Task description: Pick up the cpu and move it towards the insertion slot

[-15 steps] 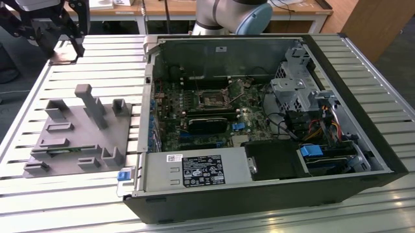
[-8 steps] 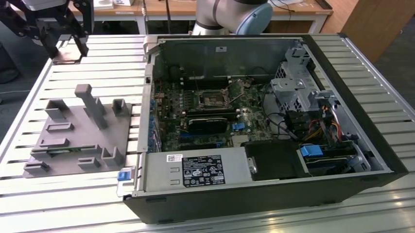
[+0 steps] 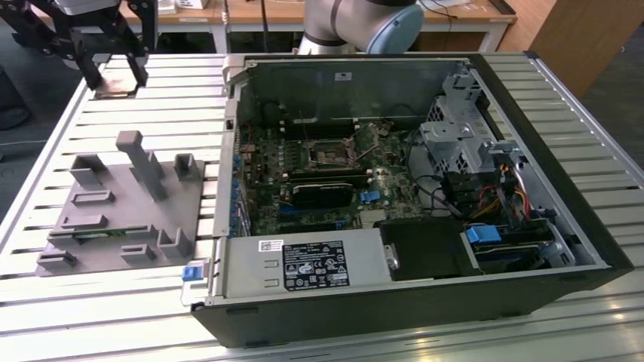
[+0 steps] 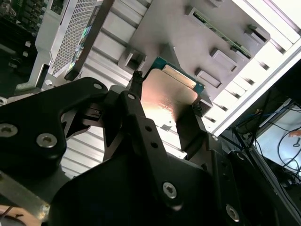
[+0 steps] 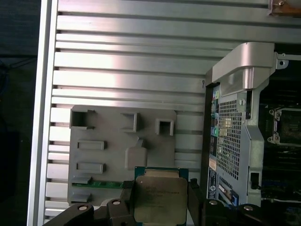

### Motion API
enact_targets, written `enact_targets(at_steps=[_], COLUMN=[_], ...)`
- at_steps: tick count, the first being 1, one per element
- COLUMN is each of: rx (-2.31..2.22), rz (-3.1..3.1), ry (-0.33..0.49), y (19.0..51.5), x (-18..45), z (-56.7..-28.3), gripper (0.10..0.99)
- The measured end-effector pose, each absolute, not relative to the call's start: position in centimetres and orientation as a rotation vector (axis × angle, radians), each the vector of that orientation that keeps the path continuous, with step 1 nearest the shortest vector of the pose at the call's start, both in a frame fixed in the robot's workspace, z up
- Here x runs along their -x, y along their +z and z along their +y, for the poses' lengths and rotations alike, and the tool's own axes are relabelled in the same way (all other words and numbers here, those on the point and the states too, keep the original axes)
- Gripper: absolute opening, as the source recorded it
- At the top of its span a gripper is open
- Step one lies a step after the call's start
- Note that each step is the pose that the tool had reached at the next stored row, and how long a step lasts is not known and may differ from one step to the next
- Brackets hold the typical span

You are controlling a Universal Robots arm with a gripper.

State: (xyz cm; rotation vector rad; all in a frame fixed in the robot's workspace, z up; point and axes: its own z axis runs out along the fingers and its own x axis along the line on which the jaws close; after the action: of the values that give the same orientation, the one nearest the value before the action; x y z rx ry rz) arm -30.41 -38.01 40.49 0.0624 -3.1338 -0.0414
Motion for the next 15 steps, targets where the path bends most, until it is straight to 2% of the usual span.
enact_targets(at_steps=[15], rx=[-0.062], rz=[-3.134], ry=[-0.041], y=[40.5], x=[27.5], z=[-37.7], gripper=[0.541])
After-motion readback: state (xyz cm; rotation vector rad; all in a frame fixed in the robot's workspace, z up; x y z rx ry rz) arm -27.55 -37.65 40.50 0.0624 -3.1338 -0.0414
